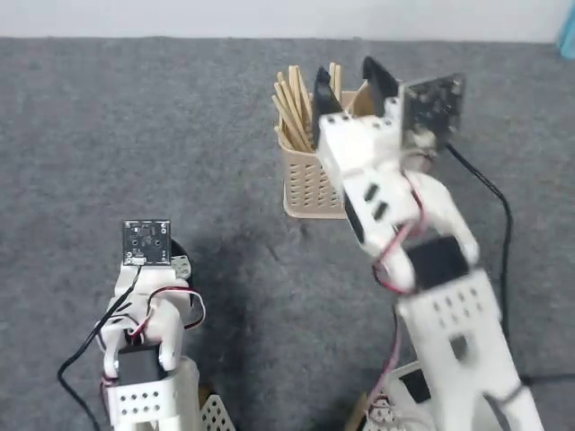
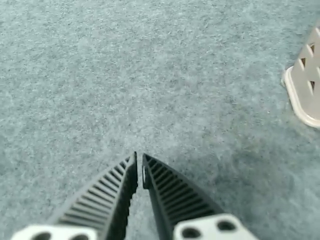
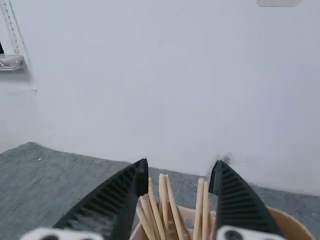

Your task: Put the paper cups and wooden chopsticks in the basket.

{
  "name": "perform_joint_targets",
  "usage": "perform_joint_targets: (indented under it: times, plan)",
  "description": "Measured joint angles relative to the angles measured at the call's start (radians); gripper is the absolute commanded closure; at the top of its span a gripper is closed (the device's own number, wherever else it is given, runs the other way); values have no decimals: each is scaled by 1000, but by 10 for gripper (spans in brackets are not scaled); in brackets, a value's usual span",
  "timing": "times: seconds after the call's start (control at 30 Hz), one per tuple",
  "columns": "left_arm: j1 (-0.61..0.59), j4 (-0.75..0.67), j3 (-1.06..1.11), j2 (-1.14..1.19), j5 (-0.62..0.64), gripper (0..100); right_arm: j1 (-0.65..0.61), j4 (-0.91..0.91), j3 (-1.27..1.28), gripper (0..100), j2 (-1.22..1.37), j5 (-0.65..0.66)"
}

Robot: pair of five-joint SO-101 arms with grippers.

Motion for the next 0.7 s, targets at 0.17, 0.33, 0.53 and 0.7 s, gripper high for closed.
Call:
perform_joint_targets:
  times: [0.17,0.33,0.53,0.7]
  plan:
    - [0,0,0,0,0,986,-2,224,23,983,-233,0]
    - [0,17,0,0,0,986,25,341,161,969,-511,0]
    - [72,115,0,0,0,987,163,479,364,991,-855,0]
    - [80,118,0,0,0,987,206,631,502,991,-987,0]
